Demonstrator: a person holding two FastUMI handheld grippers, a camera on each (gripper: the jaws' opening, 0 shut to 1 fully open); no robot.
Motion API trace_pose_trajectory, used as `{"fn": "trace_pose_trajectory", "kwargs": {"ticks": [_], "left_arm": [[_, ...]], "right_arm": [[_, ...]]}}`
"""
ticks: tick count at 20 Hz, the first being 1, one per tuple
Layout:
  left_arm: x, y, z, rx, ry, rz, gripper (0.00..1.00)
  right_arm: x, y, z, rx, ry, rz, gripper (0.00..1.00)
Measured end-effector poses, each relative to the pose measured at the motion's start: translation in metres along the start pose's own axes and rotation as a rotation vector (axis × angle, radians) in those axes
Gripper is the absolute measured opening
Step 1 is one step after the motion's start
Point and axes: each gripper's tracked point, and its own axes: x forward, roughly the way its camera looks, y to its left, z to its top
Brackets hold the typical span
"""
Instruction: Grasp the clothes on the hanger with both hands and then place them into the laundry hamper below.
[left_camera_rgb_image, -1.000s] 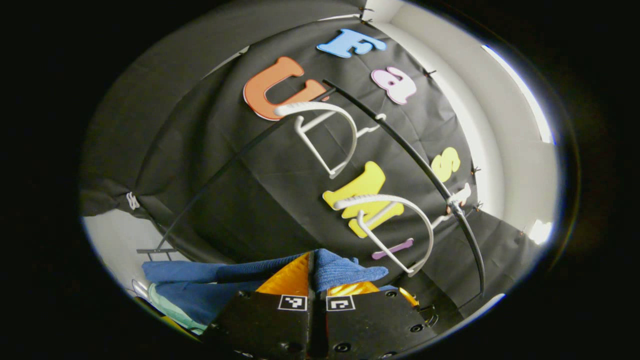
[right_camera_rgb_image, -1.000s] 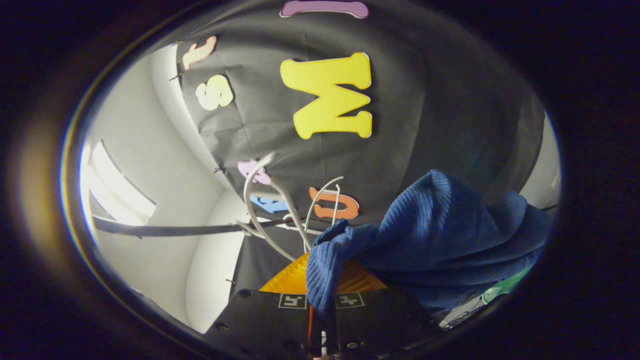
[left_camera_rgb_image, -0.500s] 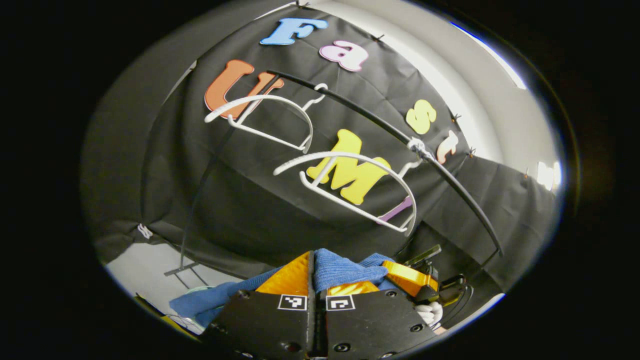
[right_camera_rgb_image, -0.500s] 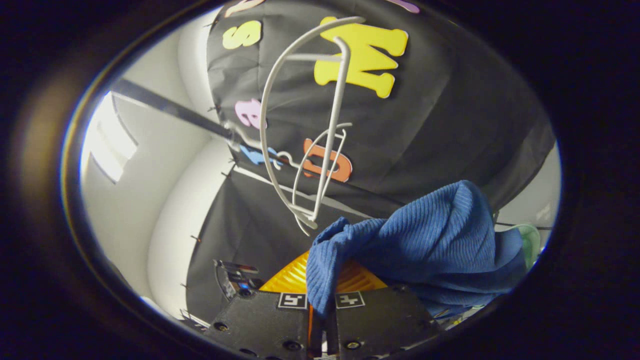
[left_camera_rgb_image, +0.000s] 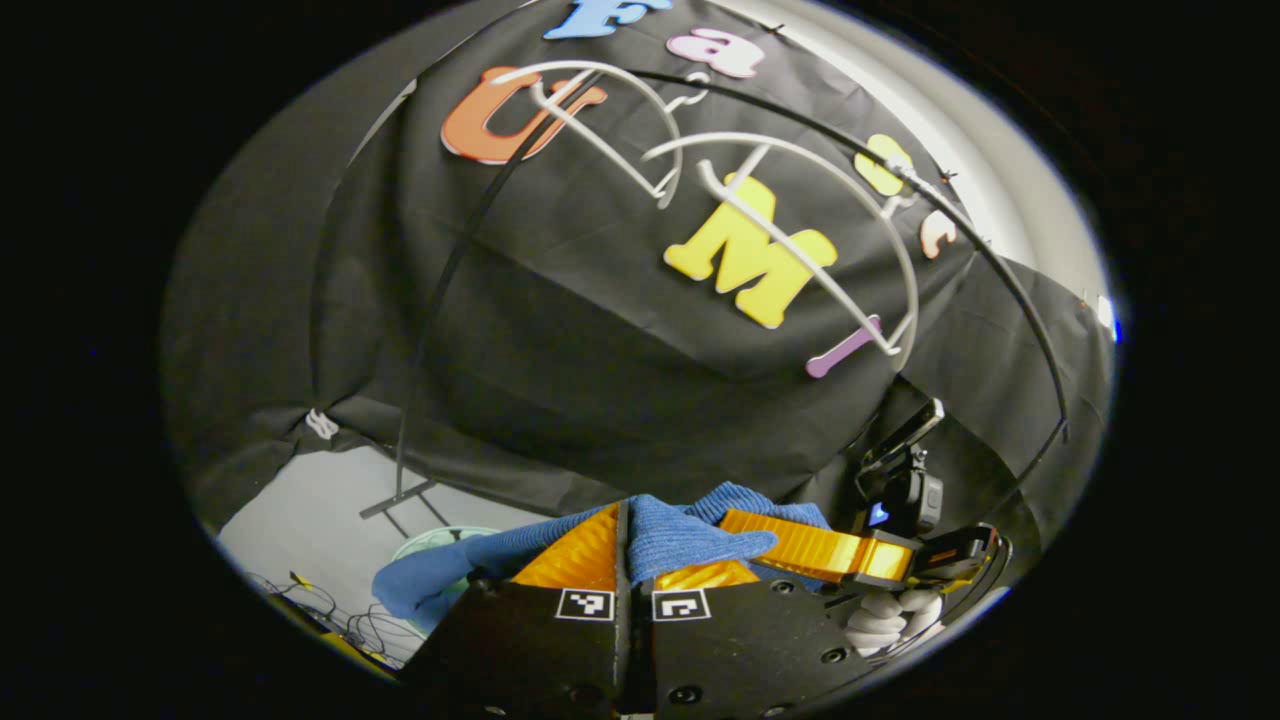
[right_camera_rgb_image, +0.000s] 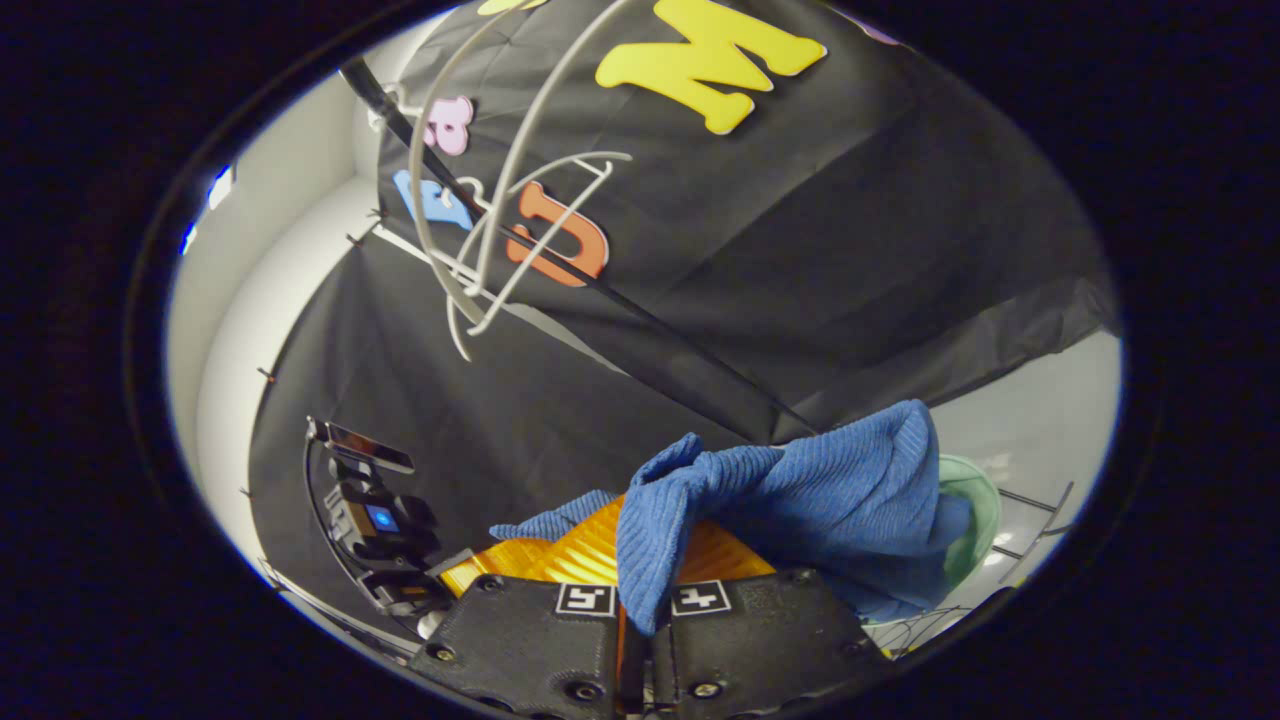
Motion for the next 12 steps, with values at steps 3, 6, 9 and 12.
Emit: {"fn": "trace_pose_trajectory", "kwargs": {"ticks": [3,6,9,12], "left_arm": [[0.027,0.032,-0.039,-0.047,0.068,0.050,0.00],[0.047,0.061,-0.074,-0.085,0.131,0.113,0.00],[0.061,0.088,-0.114,-0.101,0.205,0.175,0.00],[0.066,0.100,-0.146,-0.106,0.274,0.232,0.00]], "right_arm": [[0.022,-0.038,-0.019,0.008,0.047,-0.077,0.06],[0.041,-0.072,-0.040,-0.002,0.093,-0.162,0.06],[0.055,-0.109,-0.061,-0.004,0.149,-0.249,0.06],[0.059,-0.143,-0.090,-0.018,0.209,-0.332,0.06]]}}
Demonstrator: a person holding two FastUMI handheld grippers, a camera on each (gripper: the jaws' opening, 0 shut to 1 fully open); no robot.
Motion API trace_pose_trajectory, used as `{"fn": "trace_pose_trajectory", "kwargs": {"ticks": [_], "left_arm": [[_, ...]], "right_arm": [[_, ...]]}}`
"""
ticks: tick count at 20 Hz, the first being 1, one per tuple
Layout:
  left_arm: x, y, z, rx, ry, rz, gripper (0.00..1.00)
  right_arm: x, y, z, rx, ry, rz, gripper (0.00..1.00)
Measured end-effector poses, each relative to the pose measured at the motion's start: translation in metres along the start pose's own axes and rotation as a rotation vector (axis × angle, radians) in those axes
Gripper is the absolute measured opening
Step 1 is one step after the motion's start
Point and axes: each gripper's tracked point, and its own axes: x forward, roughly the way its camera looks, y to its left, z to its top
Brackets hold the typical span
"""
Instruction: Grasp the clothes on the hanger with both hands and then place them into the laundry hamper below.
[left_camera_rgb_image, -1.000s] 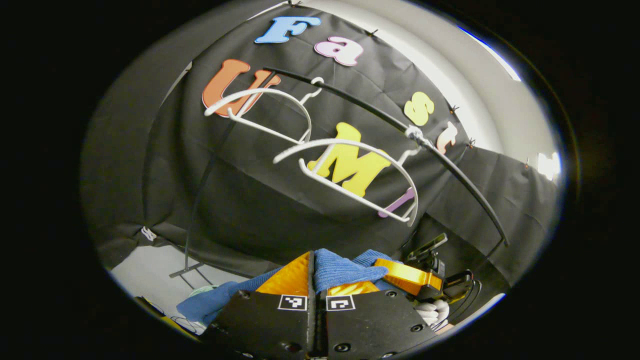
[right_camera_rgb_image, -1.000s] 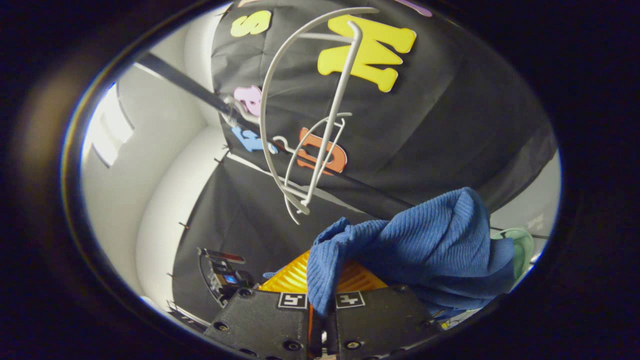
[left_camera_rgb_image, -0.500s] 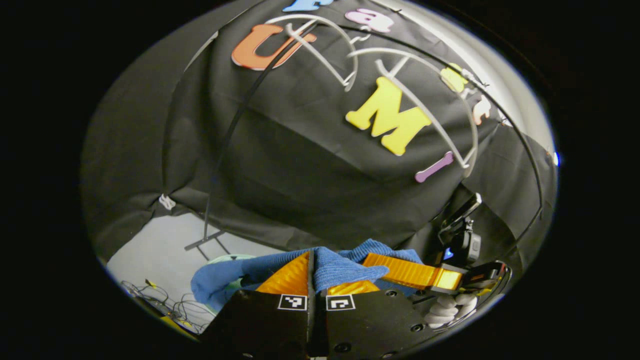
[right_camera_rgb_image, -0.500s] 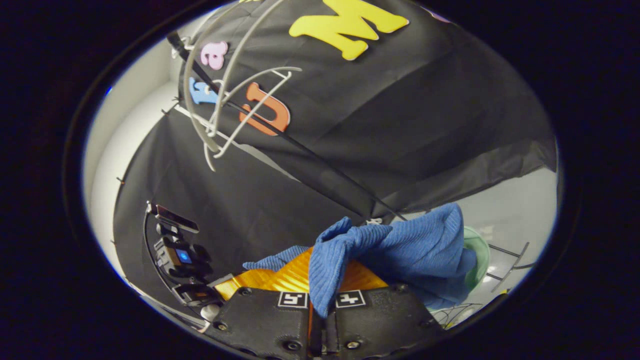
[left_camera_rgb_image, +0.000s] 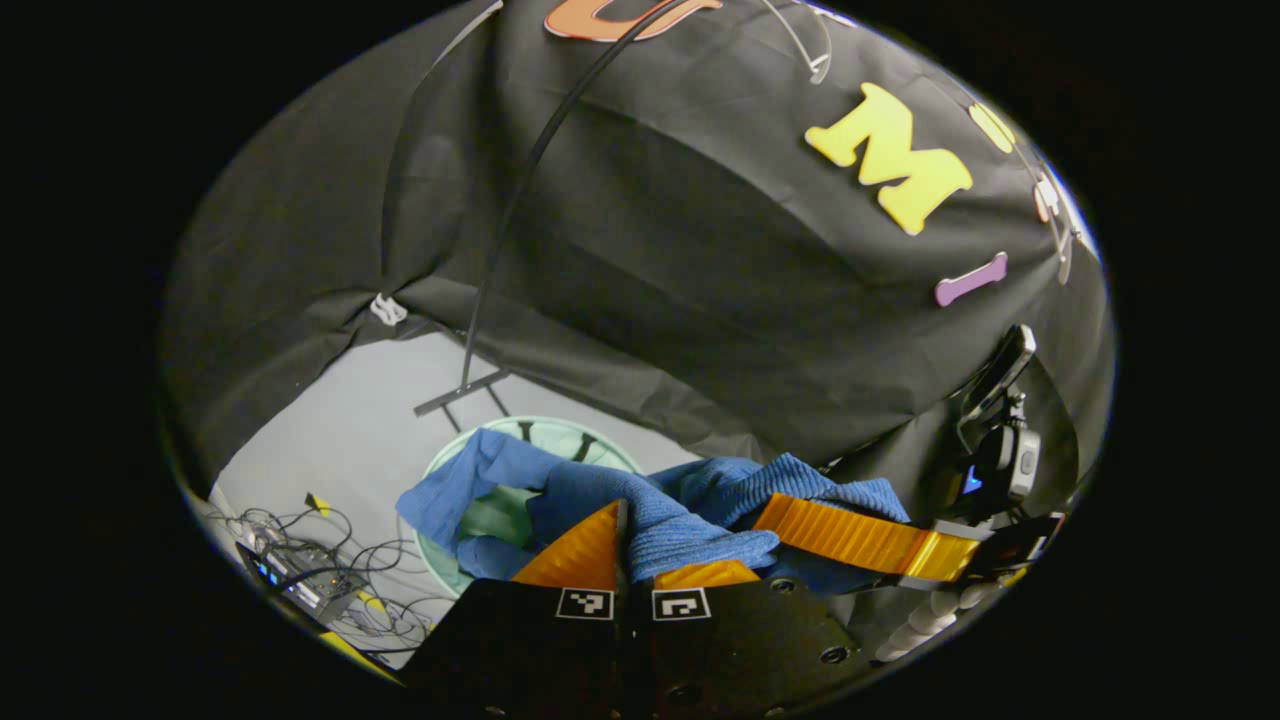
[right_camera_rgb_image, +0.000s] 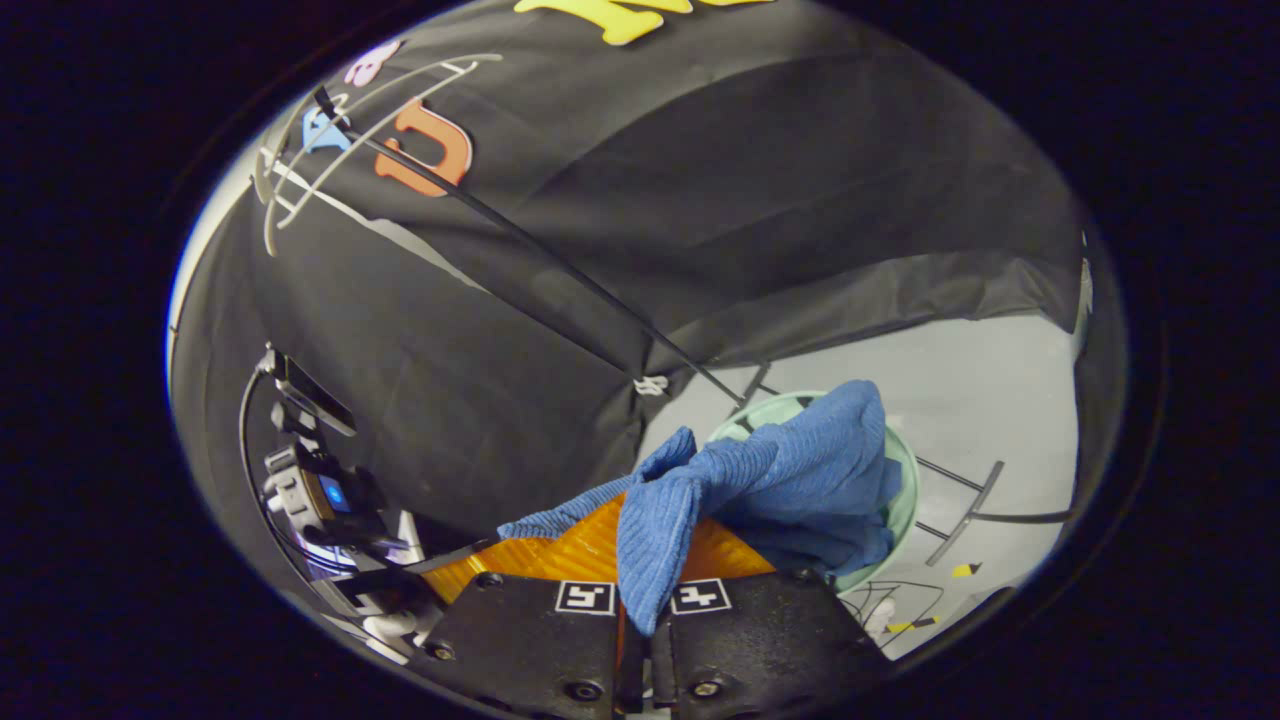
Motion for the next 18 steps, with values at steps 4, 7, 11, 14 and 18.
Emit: {"fn": "trace_pose_trajectory", "kwargs": {"ticks": [4,7,11,14,18], "left_arm": [[0.014,0.023,-0.034,0.012,0.093,0.088,0.00],[0.014,0.028,-0.041,0.047,0.122,0.122,0.00],[0.013,0.030,-0.041,0.074,0.116,0.146,0.00],[0.007,0.026,-0.040,0.101,0.113,0.118,0.12],[0.010,0.011,-0.039,0.109,0.092,0.072,0.68]], "right_arm": [[0.019,-0.028,-0.027,0.003,0.082,-0.086,0.06],[0.019,-0.034,-0.034,0.014,0.103,-0.110,0.07],[0.015,-0.042,-0.031,-0.005,0.084,-0.126,0.07],[0.008,-0.041,-0.035,-0.011,0.094,-0.126,0.07],[0.014,-0.044,-0.035,0.000,0.073,-0.112,0.45]]}}
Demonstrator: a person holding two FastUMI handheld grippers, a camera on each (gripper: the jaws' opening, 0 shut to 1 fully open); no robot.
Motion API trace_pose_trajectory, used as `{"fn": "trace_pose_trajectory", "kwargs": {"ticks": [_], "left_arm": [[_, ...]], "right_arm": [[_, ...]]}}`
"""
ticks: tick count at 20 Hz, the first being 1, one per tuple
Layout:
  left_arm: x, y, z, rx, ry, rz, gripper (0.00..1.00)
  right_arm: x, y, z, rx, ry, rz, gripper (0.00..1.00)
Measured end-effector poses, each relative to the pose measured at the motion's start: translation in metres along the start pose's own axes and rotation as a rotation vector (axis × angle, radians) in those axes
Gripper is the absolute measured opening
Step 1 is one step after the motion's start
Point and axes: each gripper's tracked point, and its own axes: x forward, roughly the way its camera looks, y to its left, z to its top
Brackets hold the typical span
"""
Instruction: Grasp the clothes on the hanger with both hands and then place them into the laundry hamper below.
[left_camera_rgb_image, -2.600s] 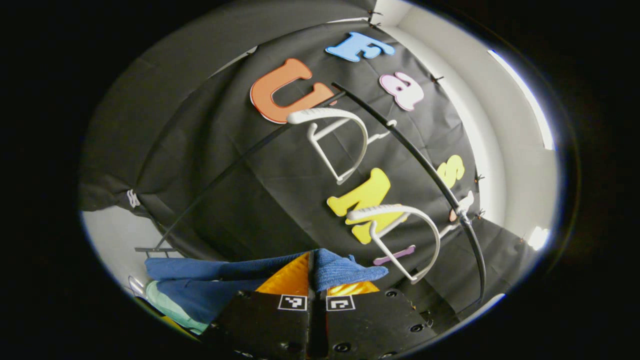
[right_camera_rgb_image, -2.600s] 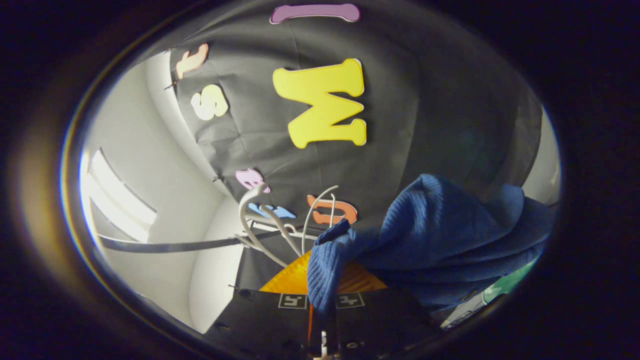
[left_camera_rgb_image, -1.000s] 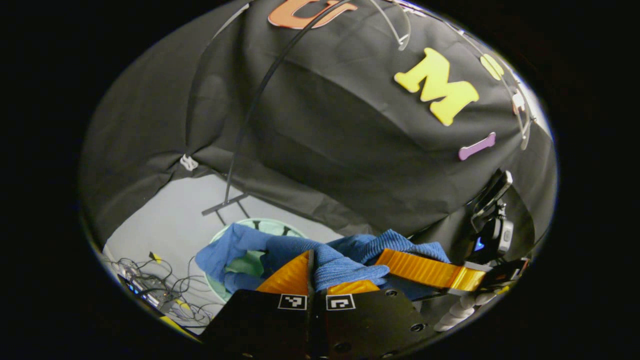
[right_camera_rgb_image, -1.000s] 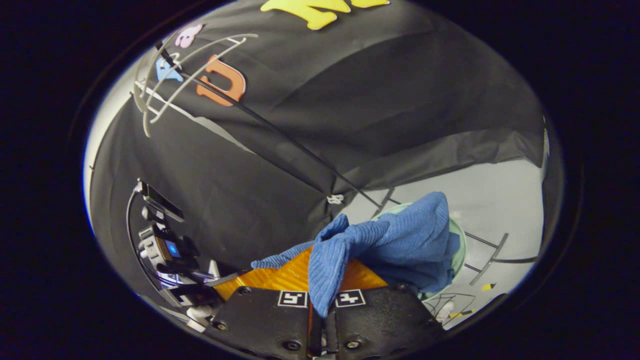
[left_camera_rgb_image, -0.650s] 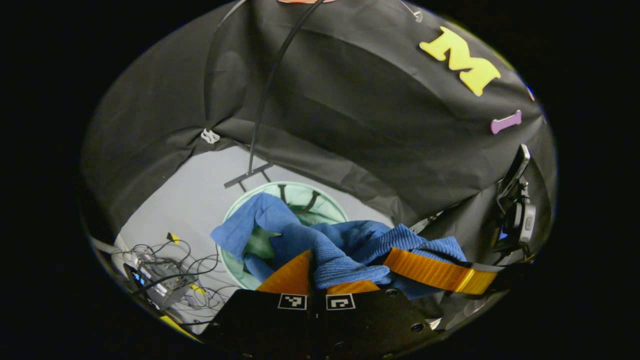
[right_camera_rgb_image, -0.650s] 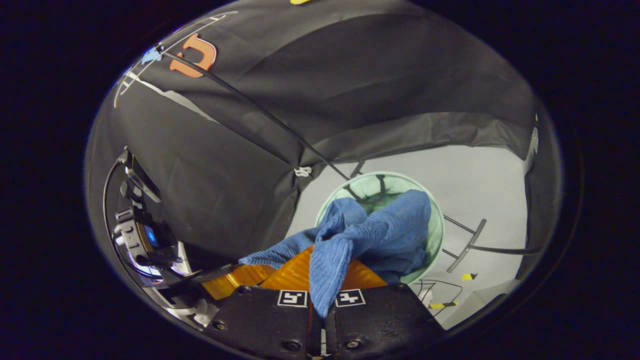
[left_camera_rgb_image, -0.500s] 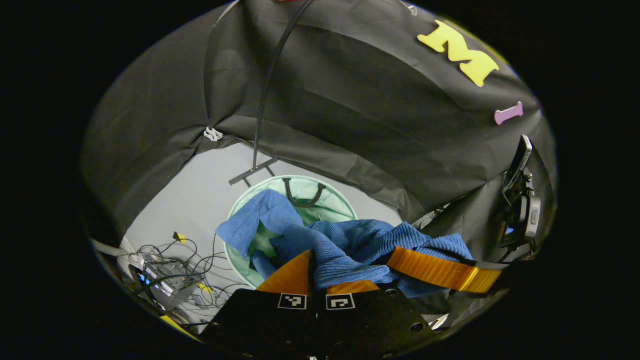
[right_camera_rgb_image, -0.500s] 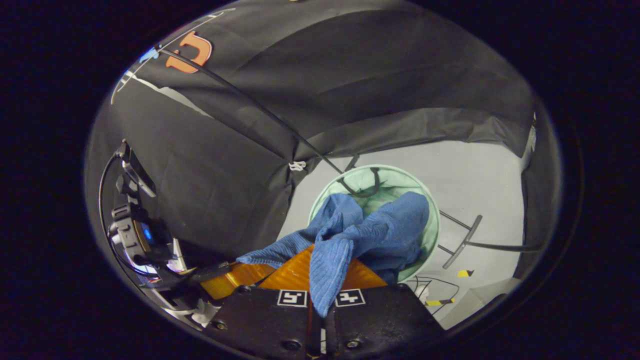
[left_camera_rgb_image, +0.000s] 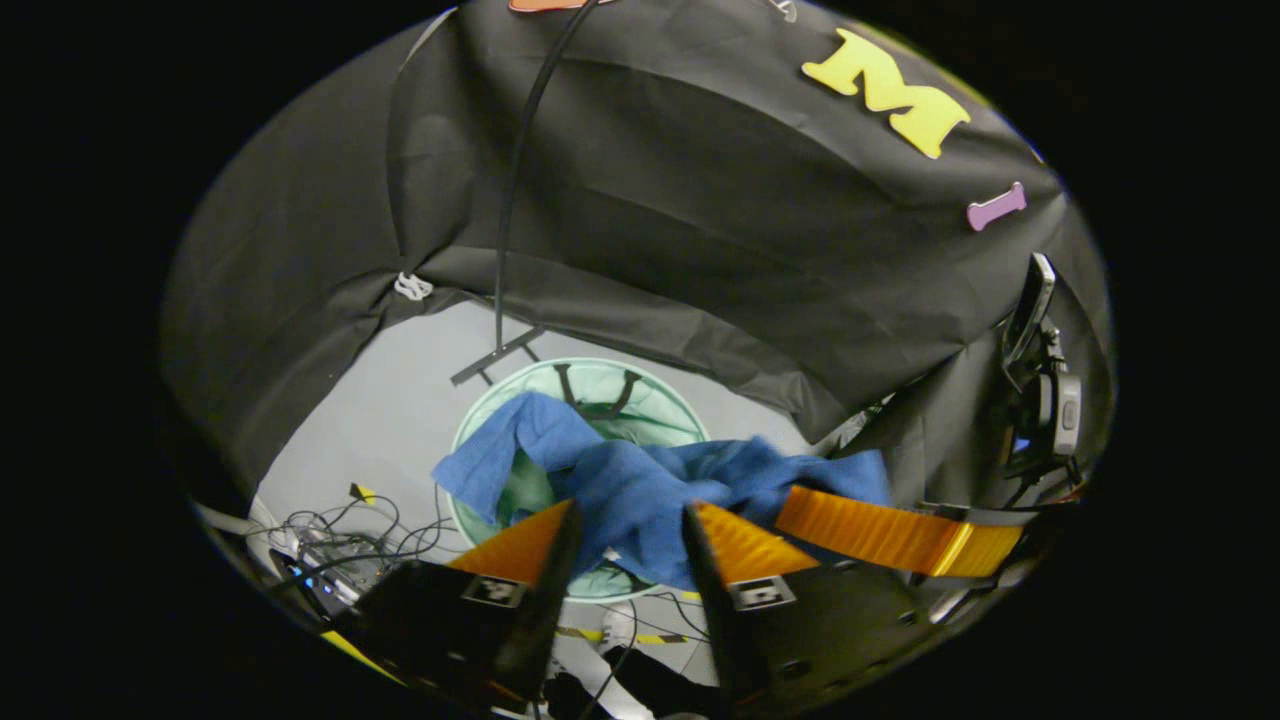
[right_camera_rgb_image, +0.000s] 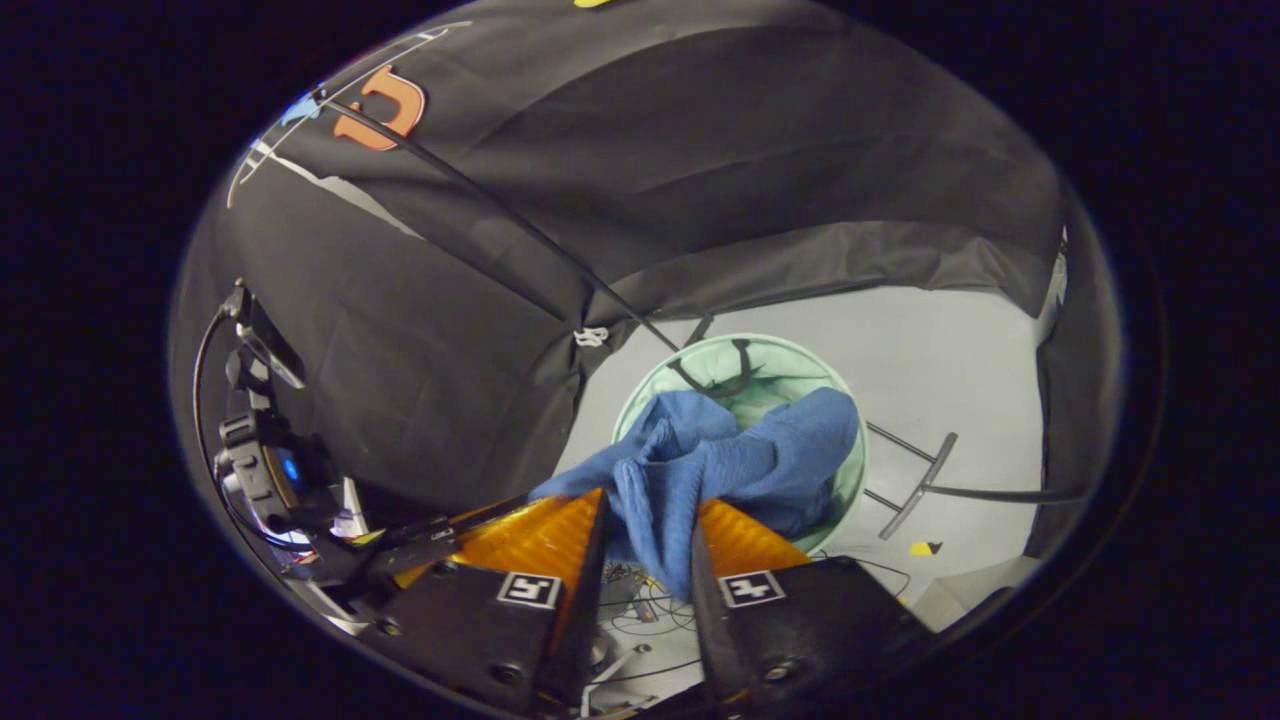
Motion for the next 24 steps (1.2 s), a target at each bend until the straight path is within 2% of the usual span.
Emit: {"fn": "trace_pose_trajectory", "kwargs": {"ticks": [1,2,3,4,5,6,7,10,14,15,16,17,18,19,20,21,22,23,24], "left_arm": [[-0.001,0.001,0.004,0.008,-0.006,0.014,0.84],[-0.002,0.004,0.003,0.015,-0.012,0.023,1.00],[-0.002,0.005,0.004,0.018,-0.016,0.031,1.00],[-0.002,0.006,0.004,0.017,-0.019,0.035,0.95],[-0.002,0.007,0.004,0.014,-0.020,0.035,1.00],[-0.001,0.007,0.002,0.012,-0.021,0.038,1.00],[-0.002,0.006,0.003,0.012,-0.021,0.038,0.95],[-0.011,0.009,0.001,0.023,-0.033,0.051,0.95],[-0.038,0.006,0.012,0.056,-0.094,0.066,0.95],[-0.048,0.007,0.017,0.065,-0.117,0.072,1.00],[-0.059,0.005,0.022,0.074,-0.147,0.075,0.95],[-0.073,0.003,0.029,0.082,-0.178,0.073,1.00],[-0.086,0.001,0.035,0.087,-0.213,0.065,1.00],[-0.102,-0.003,0.042,0.096,-0.250,0.054,0.95],[-0.119,-0.007,0.051,0.112,-0.293,0.043,0.95],[-0.139,-0.012,0.059,0.132,-0.338,0.033,1.00],[-0.161,-0.020,0.071,0.154,-0.389,0.024,0.95],[-0.182,-0.027,0.080,0.176,-0.436,0.016,1.00],[-0.208,-0.037,0.091,0.196,-0.482,0.004,0.95]], "right_arm": [[0.002,0.001,0.001,0.000,-0.005,0.005,0.58],[0.004,-0.001,0.000,-0.004,-0.013,0.005,0.61],[0.003,-0.004,0.004,-0.012,-0.024,0.001,0.69],[0.003,-0.006,0.007,-0.021,-0.036,-0.007,0.72],[0.001,-0.009,0.012,-0.026,-0.050,-0.011,0.80],[-0.001,-0.009,0.013,-0.025,-0.058,-0.018,0.83],[-0.002,-0.009,0.015,-0.022,-0.070,-0.020,0.87],[-0.009,-0.015,0.025,-0.032,-0.119,-0.051,0.95],[-0.013,-0.016,0.032,-0.046,-0.188,-0.071,0.96],[-0.016,-0.015,0.034,-0.045,-0.210,-0.072,0.96],[-0.020,-0.011,0.037,-0.044,-0.228,-0.064,0.96],[-0.027,-0.007,0.038,-0.029,-0.248,-0.057,0.96],[-0.034,0.003,0.041,-0.019,-0.271,-0.043,0.96],[-0.044,0.010,0.045,-0.025,-0.305,-0.035,0.96],[-0.051,0.014,0.050,-0.040,-0.348,-0.033,0.96],[-0.063,0.021,0.057,-0.055,-0.391,-0.023,0.96],[-0.073,0.029,0.063,-0.063,-0.429,-0.007,0.96],[-0.085,0.039,0.069,-0.070,-0.476,0.011,0.96],[-0.095,0.045,0.072,-0.084,-0.525,0.019,0.96]]}}
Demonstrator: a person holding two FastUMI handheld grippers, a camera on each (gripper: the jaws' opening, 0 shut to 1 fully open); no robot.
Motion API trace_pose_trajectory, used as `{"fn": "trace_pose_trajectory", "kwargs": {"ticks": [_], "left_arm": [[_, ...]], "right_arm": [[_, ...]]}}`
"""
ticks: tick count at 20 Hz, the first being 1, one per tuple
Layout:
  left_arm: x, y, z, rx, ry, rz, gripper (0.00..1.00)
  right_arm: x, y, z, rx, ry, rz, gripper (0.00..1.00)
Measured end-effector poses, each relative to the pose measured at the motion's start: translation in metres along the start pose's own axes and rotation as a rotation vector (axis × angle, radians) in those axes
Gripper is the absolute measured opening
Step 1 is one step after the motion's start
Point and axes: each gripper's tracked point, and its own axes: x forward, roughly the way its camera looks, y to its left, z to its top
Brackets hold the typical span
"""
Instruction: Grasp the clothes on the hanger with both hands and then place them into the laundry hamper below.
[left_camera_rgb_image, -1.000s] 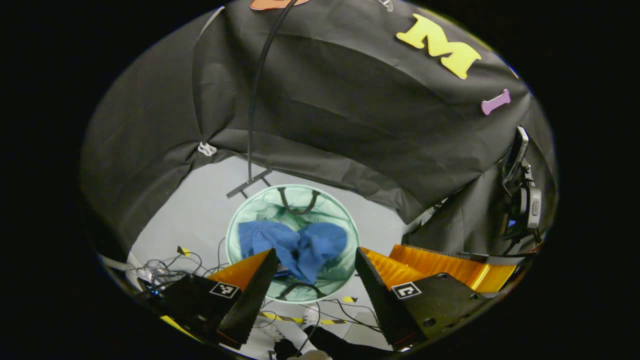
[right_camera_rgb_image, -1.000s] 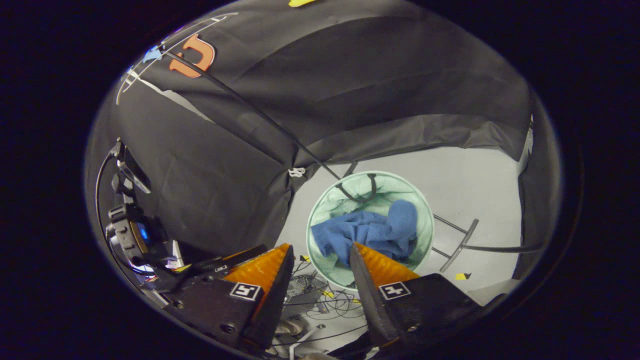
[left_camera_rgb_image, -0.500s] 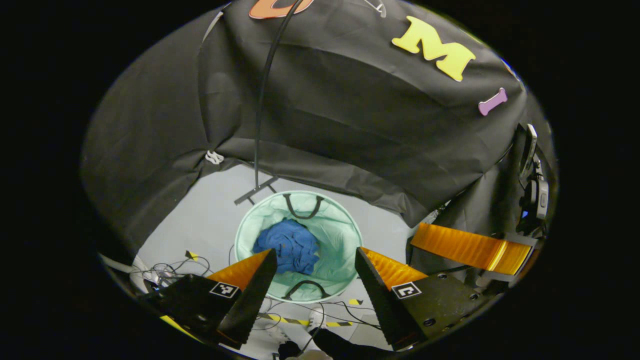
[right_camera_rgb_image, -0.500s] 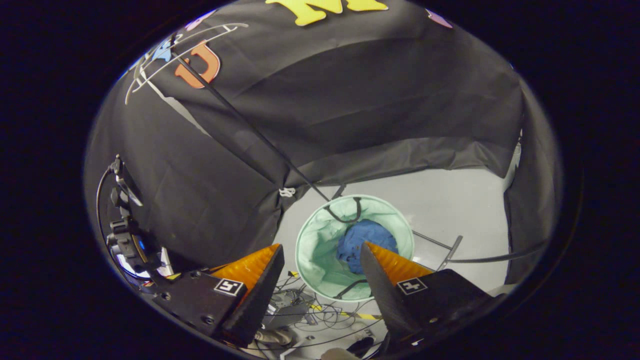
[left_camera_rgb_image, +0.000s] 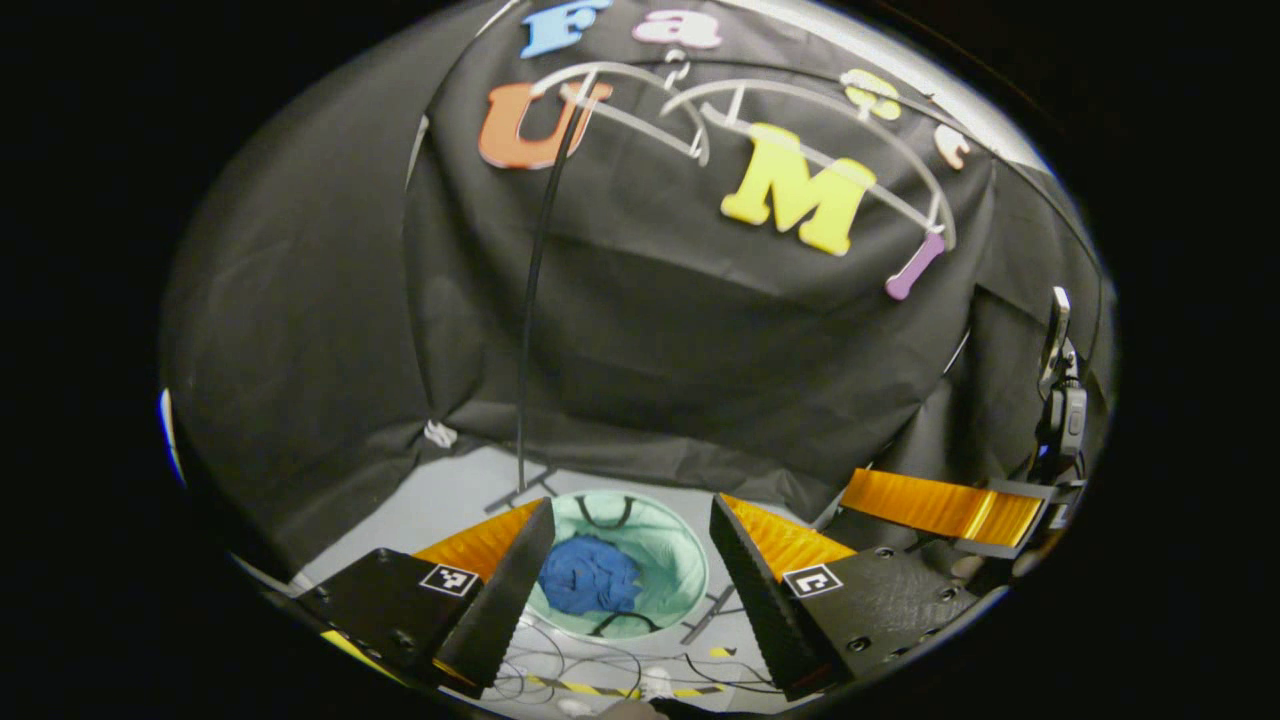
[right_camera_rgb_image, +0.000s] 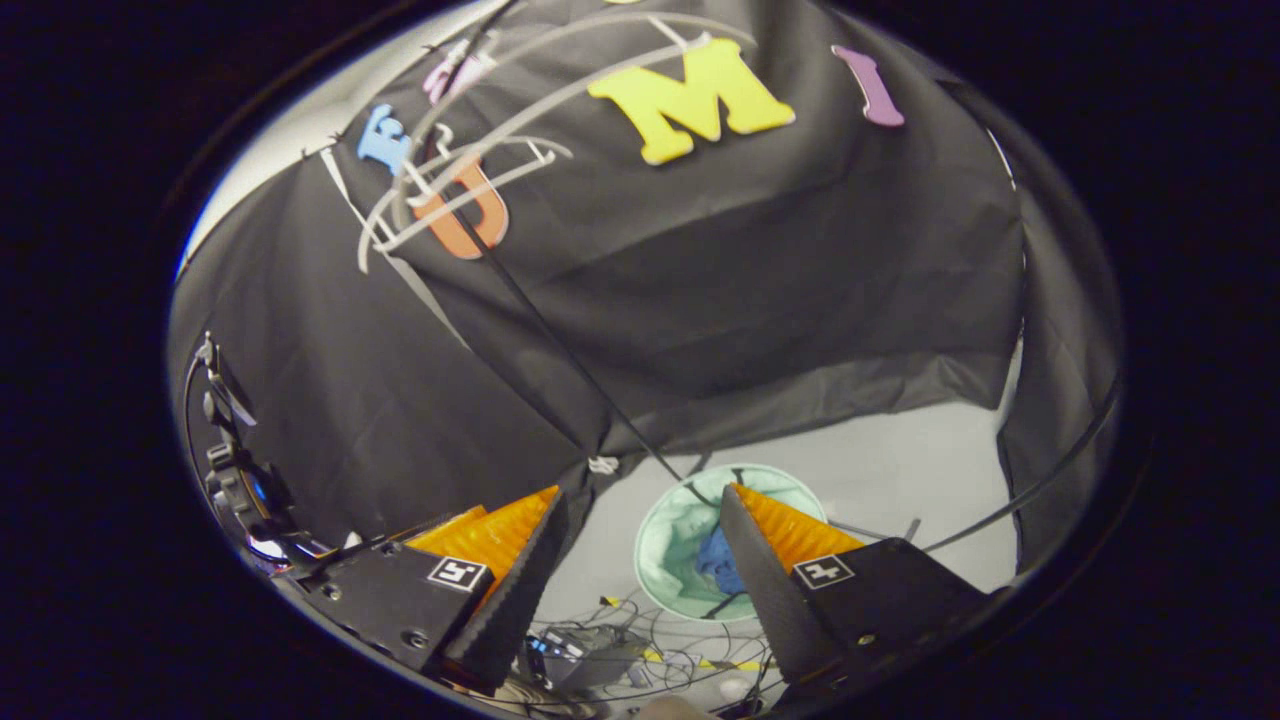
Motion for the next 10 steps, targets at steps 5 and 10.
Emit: {"fn": "trace_pose_trajectory", "kwargs": {"ticks": [5,10], "left_arm": [[-0.077,-0.025,0.070,0.063,-0.206,-0.059,0.95],[-0.142,-0.051,0.111,0.097,-0.318,-0.092,1.00]], "right_arm": [[-0.033,0.012,0.044,-0.075,-0.213,0.019,0.99],[-0.061,0.016,0.076,-0.147,-0.337,0.014,1.00]]}}
